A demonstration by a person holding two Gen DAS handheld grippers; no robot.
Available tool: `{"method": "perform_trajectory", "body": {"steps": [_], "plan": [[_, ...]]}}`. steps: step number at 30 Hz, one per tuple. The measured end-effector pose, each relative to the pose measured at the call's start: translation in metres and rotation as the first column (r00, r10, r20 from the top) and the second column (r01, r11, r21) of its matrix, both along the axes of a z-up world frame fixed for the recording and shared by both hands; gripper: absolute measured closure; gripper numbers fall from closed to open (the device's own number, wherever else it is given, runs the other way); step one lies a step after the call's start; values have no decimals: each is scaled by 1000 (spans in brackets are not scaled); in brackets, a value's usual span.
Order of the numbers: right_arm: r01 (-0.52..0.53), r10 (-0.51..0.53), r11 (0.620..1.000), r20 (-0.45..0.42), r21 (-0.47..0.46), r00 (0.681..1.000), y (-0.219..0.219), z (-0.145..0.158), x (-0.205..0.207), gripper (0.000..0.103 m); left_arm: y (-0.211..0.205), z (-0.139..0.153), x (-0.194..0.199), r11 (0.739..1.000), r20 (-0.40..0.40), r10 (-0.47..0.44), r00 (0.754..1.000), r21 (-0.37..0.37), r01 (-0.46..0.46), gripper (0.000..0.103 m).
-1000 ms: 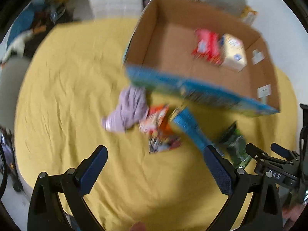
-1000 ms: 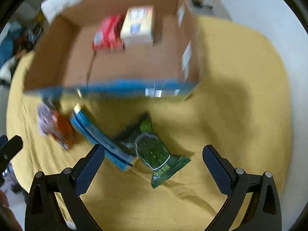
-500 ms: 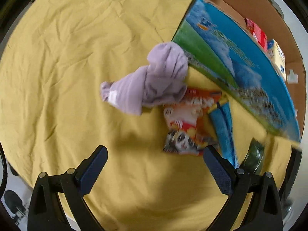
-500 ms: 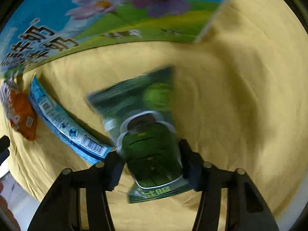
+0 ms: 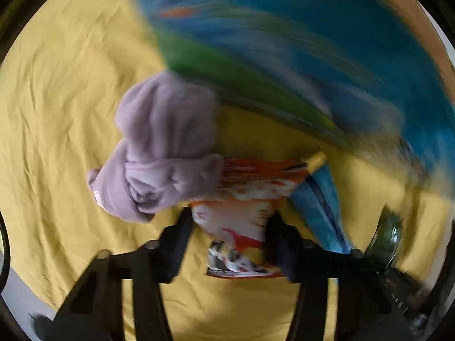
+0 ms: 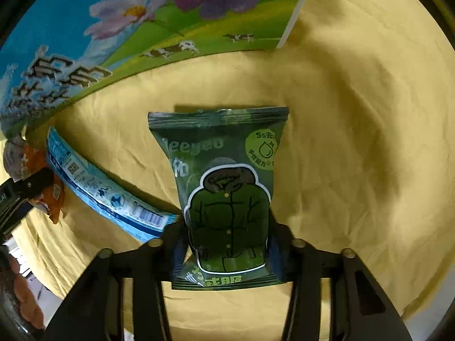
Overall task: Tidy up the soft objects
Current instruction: 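Grasp the panda snack bag with the left tool while the right grasps the green bag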
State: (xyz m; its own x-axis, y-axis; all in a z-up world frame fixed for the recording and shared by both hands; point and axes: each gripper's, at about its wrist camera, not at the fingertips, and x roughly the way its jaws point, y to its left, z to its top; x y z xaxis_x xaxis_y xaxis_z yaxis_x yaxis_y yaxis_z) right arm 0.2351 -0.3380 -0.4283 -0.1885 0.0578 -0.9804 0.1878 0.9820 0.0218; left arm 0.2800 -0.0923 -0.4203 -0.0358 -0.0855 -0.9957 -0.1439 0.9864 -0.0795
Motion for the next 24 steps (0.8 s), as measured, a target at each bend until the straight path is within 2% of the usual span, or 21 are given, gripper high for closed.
{"method": "perform_trajectory", "body": {"steps": [3,9,17,24], "plan": [[-42,42,999,-28,-19,999,9,0,-10,61,-23,4,-17,995,-10,-94,996,40,94,61],[-90,89,996,-51,-24,995,13,2,-36,61,-48,-2,-68,978,-41,-196,980,72,198,61],[-103,102,993,-16,-55,995,25,1,-51,59,-65,-20,-80,974,-38,-201,979,96,204,57],[-93,93,993,2,-73,996,36,-2,-55,58,-50,-19,-62,979,-22,-183,983,90,185,57]]}}
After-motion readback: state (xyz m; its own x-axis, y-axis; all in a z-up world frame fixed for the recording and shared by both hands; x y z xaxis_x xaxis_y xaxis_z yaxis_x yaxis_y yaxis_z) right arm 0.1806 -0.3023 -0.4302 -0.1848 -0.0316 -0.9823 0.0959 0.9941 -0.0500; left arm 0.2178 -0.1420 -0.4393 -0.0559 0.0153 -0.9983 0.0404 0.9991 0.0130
